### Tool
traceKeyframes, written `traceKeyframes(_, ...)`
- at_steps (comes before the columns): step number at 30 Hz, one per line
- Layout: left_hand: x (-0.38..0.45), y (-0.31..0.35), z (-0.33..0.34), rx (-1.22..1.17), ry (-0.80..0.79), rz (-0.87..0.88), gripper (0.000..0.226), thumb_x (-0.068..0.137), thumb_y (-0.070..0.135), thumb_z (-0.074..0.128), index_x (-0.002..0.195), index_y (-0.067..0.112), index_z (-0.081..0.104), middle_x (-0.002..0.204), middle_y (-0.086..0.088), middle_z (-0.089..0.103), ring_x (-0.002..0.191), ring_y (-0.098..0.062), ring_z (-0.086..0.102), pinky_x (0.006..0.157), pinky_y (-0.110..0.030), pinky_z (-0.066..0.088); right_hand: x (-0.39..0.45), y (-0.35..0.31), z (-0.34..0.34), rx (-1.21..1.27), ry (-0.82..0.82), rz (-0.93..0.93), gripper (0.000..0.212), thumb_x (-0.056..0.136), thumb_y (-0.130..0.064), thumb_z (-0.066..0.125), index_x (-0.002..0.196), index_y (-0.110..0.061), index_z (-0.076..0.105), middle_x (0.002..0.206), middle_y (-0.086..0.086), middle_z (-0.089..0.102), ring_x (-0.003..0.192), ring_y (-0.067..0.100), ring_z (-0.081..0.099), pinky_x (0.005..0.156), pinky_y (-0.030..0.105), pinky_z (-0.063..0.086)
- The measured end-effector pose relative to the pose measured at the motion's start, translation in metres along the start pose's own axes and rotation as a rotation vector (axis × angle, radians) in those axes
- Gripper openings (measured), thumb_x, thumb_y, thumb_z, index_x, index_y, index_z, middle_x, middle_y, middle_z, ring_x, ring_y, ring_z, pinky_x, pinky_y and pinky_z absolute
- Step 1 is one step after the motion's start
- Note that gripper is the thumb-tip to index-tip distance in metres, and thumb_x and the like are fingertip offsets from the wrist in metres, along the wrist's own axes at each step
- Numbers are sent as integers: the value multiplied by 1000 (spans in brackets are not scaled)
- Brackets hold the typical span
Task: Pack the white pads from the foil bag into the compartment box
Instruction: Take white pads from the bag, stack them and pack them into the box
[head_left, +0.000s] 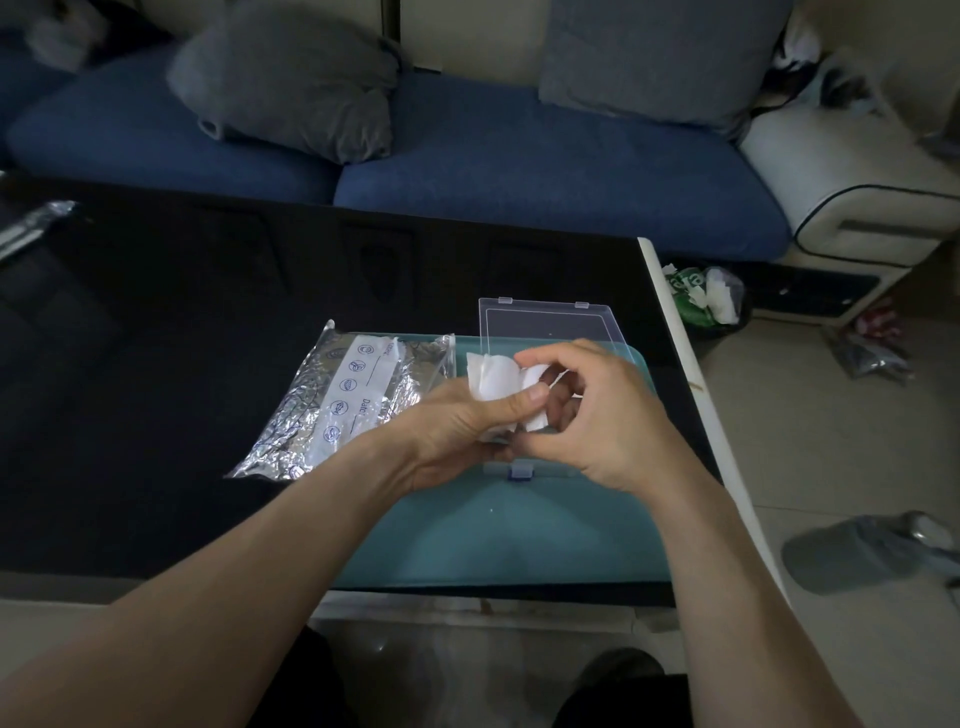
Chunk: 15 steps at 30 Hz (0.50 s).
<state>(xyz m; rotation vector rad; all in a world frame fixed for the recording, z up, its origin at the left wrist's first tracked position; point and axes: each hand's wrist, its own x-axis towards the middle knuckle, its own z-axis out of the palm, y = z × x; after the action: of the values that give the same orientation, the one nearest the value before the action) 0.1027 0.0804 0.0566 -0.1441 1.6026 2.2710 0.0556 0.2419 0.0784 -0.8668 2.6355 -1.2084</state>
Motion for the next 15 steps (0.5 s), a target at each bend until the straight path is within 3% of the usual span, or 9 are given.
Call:
traceKeyframes(4, 4, -1, 0, -20, 102, 9, 27, 88, 33, 65, 104, 11, 65, 86, -5, 67, 75, -15, 63, 68, -27, 51, -1, 7, -2, -40, 3, 26, 63, 64, -6, 88, 119, -27, 66, 89, -9, 59, 67, 7, 59, 66, 23, 53)
traceKeyframes(7, 7, -2, -2, -105, 187, -13, 18, 96, 21, 62, 103, 5, 63, 83, -8, 65, 75, -20, 63, 67, -29, 57, -2, 11, -4, -70, 8, 80, 65, 66, 0, 84, 123, -26, 65, 91, -8, 59, 67, 8, 60, 65, 24, 53)
traceKeyframes(11, 8, -2, 2, -11, 277, 6, 21, 97, 25, 61, 101, 5, 61, 75, -6, 59, 58, -16, 56, 55, -25, 50, -3, 11, -4, -81, 7, 121, 67, 66, 0, 84, 124, -28, 64, 90, -8, 60, 66, 9, 62, 65, 29, 57)
traceKeyframes(13, 8, -2, 3, -9, 228, 7, 37, 95, 39, 59, 108, 5, 62, 79, -7, 62, 66, -18, 60, 64, -30, 53, -3, 8, -3, -89, -20, 127, 65, 68, -3, 86, 124, -28, 63, 89, -8, 60, 66, 7, 61, 59, 17, 50)
traceKeyframes(15, 6, -3, 3, 21, 106, -16, 49, 91, 51, 58, 110, 6, 66, 93, -11, 67, 85, -22, 65, 84, -41, 55, -2, 3, 0, -107, -37, 126, 63, 69, -9, 88, 122, -29, 61, 87, -9, 60, 68, 5, 59, 55, 10, 43)
